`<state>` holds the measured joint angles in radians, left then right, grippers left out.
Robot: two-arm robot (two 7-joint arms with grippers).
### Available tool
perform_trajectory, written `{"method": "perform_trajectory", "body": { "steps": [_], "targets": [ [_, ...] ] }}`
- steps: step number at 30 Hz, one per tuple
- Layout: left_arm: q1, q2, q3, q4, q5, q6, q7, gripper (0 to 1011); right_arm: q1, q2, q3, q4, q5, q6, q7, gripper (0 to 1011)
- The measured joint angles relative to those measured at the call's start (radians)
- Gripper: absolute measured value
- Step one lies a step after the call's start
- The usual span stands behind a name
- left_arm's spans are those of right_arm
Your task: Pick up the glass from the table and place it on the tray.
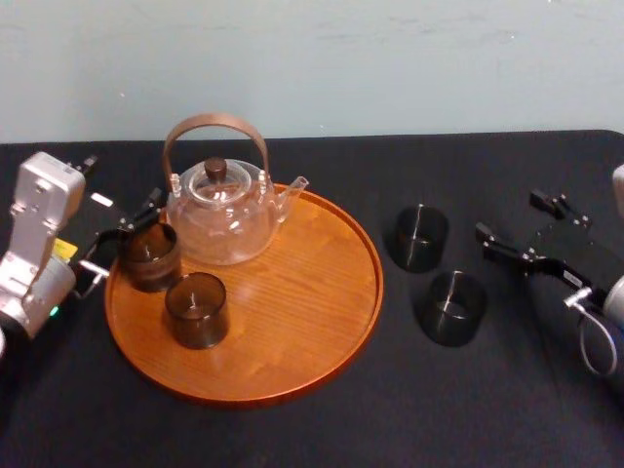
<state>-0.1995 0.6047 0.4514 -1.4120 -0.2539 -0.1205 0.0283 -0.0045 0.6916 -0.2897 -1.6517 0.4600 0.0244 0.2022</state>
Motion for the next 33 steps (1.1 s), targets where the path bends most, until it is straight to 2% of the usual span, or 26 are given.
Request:
{"method": "perform_trajectory", "body": {
  "steps": [8,17,33],
  "targets": [
    [0.000,0.000,0.000,0.000,0.000,0.000,0.000,1001,-0.083,0.059,0.039,-0.067,0.026,0.033,0.069,1002],
    [0.000,0.000,0.000,0.000,0.000,0.000,0.000,1001,-0.147,0.099,0.069,-0.119,0.035,0.047,0.136,1002],
    [0.000,0.000,0.000,0.000,0.000,0.000,0.000,1001,-0.155,0.098,0.053,-0.133,-0.011,0.075,0.218,1002]
  ]
}}
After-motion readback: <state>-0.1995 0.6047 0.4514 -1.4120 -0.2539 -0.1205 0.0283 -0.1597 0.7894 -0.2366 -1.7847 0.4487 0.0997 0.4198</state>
